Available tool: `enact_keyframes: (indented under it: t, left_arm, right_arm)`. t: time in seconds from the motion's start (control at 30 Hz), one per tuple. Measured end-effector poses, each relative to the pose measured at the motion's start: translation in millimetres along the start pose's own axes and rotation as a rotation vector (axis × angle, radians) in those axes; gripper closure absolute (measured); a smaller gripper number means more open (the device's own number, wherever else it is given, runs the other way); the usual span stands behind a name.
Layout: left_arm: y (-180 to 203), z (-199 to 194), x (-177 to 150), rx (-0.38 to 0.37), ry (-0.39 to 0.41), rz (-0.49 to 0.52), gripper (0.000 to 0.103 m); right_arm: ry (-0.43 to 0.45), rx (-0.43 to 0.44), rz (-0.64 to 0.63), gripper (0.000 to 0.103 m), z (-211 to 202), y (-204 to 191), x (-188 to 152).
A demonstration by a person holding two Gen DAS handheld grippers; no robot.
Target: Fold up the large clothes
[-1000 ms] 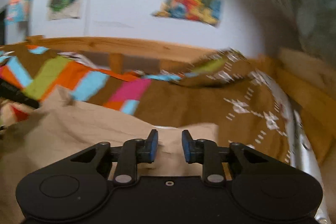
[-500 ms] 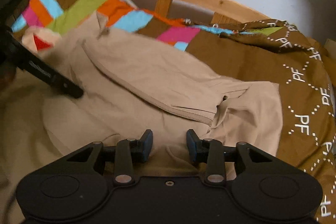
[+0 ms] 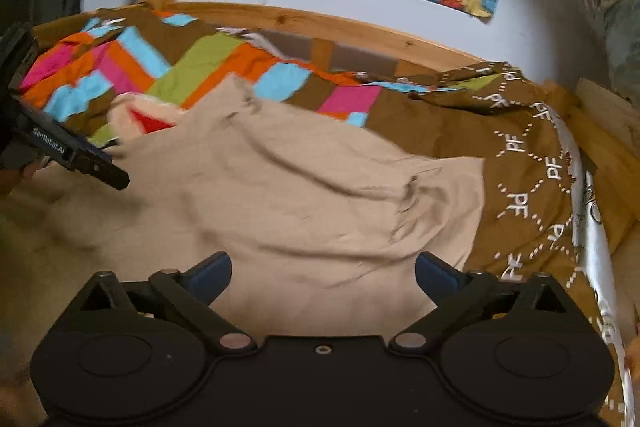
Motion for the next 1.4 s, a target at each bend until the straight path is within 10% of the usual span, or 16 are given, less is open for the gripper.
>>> enact_keyframes:
  t: [0.4,0.77,1.4]
  left_arm:
    - [8.2,-103.5,-41.8,0.032,-0.022,0.028,0.001]
    - [32.6,-62.3,-92.7,0.062,-0.239,0.166,0.0]
    - [18.9,-62.2,-88.2,-0.012,-0.194,0.136,0.001]
  right_arm:
    - [-0.123,0.08,-0.006,0.001,-72.5,-109.4,-66.5]
    - [-0.164,0.059,0.211,0.001,-65.2,-113.9,-109.8]
    - [-0.1,0.032,0.045,0.001,-68.2,-124.6,-112.0]
Point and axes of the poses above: each gripper's, at about its wrist camera, not at the fingertips, and z roughly the way its jaws point, y to its right, x to its top, the point moved 1 cm from there along z, roughly the way its jaws point, and after that the axes turned 10 degrees about y, right-handed, at the moved point
